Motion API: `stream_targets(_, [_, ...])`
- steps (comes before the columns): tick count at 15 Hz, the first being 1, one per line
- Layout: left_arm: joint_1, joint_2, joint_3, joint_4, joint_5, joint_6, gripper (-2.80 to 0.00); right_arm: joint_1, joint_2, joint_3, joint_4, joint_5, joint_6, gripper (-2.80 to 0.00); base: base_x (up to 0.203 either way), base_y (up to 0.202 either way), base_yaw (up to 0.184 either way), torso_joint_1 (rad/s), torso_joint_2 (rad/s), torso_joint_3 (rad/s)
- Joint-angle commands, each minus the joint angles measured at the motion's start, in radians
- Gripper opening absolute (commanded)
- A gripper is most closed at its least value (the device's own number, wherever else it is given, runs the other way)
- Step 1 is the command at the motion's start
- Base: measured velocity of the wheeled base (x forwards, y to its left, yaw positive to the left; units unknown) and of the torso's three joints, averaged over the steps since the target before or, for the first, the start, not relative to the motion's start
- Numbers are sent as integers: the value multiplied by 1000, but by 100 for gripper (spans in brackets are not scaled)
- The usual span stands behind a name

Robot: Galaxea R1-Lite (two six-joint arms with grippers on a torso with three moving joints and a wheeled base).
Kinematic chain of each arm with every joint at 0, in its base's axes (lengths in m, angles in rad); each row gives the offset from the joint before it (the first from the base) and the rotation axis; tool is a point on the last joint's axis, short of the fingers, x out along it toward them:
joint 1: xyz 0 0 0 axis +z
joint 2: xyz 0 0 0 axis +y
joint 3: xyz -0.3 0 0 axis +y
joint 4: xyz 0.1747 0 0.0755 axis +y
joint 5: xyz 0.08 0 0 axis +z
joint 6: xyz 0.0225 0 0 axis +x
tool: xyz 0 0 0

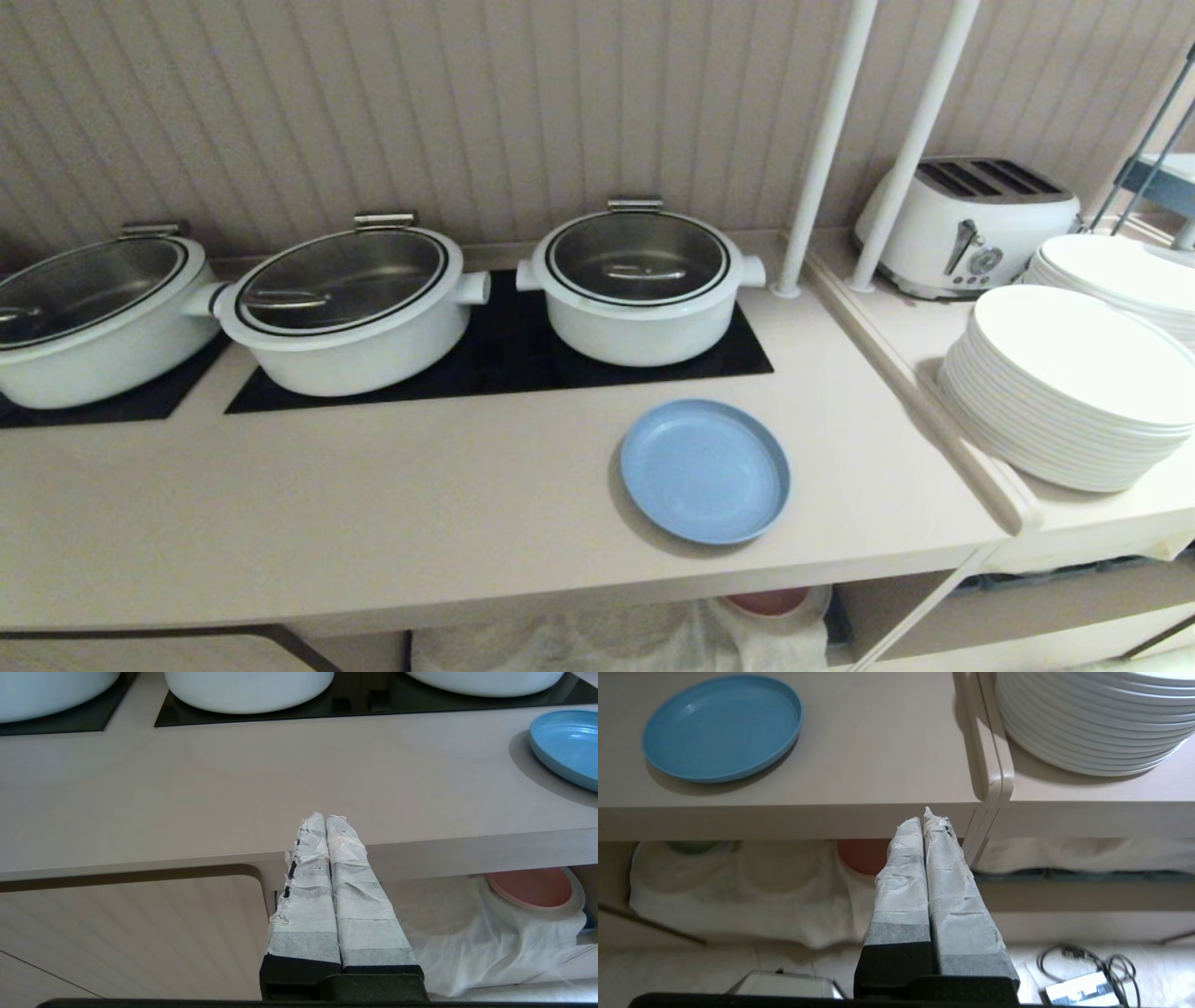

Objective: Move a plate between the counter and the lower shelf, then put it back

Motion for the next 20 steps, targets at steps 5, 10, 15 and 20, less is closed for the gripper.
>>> stream_targets(5, [0,0,0,0,0,1,-280,-42,-377,64,141,-3,-13,-280,0,0,0,0,0,0])
stream_targets(10, [0,0,0,0,0,-1,-280,-48,-419,66,177,-4,-24,-280,0,0,0,0,0,0])
stream_targets(15, [0,0,0,0,0,-1,-280,-48,-419,66,177,-10,7,-280,0,0,0,0,0,0])
stream_targets(20, [0,0,0,0,0,0,-280,-48,-419,66,177,-38,28,-280,0,0,0,0,0,0])
